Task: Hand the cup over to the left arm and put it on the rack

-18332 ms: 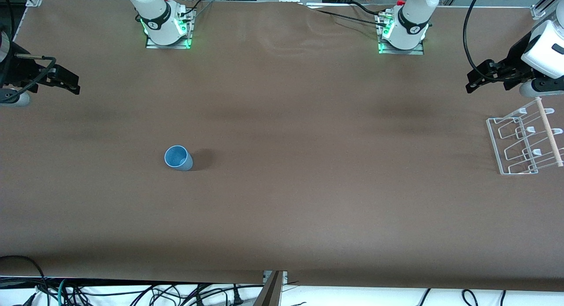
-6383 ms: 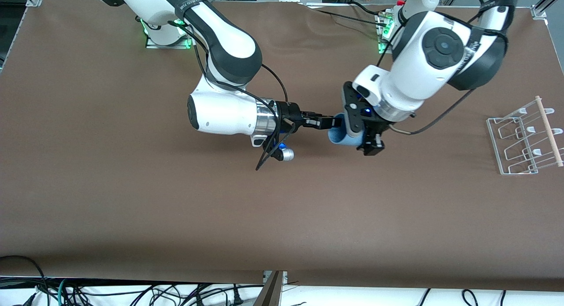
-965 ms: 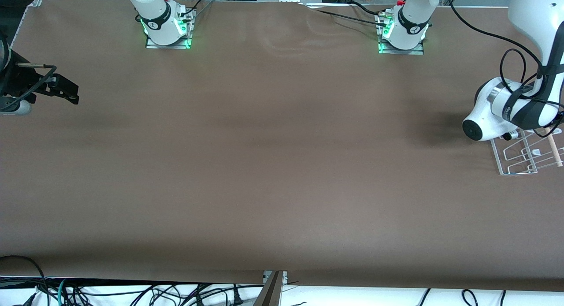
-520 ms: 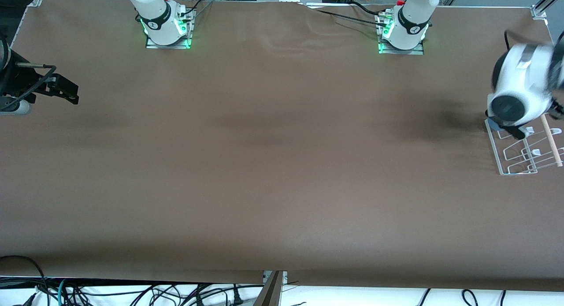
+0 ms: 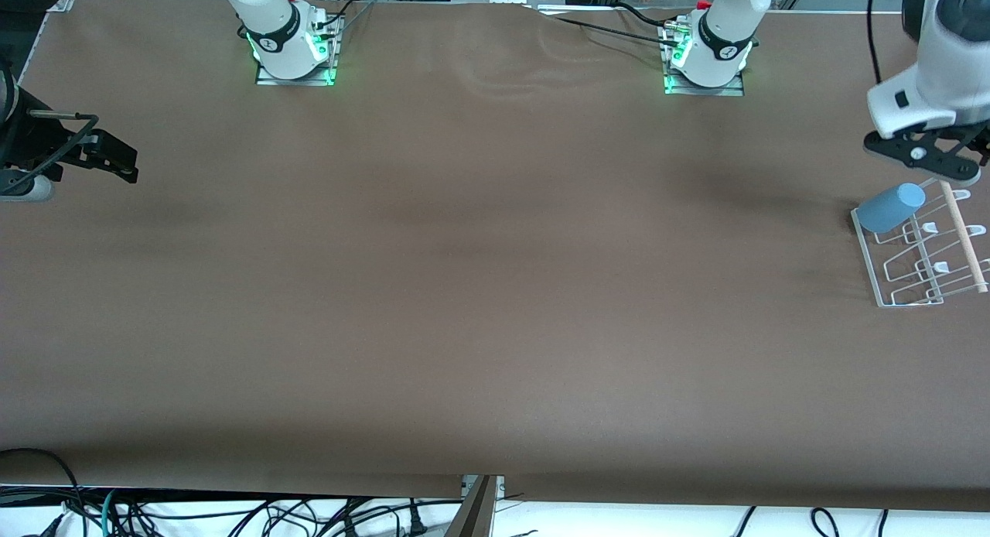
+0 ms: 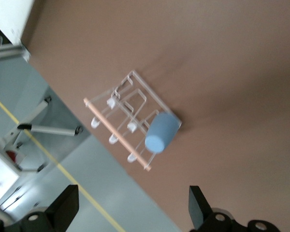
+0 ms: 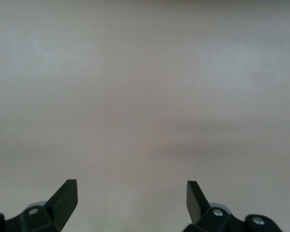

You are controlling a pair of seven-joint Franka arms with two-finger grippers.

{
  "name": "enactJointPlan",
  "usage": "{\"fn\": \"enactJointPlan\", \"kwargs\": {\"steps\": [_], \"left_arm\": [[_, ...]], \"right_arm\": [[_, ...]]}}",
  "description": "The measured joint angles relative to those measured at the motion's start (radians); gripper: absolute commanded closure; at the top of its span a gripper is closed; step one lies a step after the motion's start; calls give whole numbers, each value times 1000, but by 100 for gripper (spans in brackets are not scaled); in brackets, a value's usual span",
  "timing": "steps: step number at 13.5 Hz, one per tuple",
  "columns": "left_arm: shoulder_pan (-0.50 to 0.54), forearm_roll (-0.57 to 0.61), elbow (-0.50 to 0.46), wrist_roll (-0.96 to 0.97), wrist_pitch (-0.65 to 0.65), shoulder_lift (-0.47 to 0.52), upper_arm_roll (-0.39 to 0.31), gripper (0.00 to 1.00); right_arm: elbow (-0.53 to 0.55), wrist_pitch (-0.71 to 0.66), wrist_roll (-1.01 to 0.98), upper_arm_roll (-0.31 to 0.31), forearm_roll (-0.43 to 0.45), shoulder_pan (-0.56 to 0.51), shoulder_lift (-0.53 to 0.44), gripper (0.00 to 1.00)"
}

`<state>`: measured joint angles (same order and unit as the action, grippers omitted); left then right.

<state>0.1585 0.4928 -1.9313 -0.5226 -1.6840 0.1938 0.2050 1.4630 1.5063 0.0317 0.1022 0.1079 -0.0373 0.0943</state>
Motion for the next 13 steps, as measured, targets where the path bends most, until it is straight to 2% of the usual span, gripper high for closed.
{"fn": "enactJointPlan", "kwargs": {"steps": [2, 4, 5, 7, 10, 13], "left_arm": [[-5, -183, 92, 15, 21, 7, -37, 0], [-4, -385, 132, 58, 29, 13, -129, 0], [-2, -443, 133, 100, 29, 12, -165, 0], [-1, -476, 129, 267, 29, 3, -179, 0], [-14, -476, 128, 558, 29, -7, -120, 0], [-32, -476, 128, 675, 29, -11, -101, 0]], "right_arm": [[0, 0, 0, 0, -3, 0, 0, 0], [0, 0, 0, -5, -20, -1, 0, 0], [0, 0, 0, -11, -29, -1, 0, 0], [0, 0, 0, -17, -37, -3, 0, 0], [0, 0, 0, -18, -37, -3, 0, 0], [0, 0, 0, -18, -37, -3, 0, 0]]}}
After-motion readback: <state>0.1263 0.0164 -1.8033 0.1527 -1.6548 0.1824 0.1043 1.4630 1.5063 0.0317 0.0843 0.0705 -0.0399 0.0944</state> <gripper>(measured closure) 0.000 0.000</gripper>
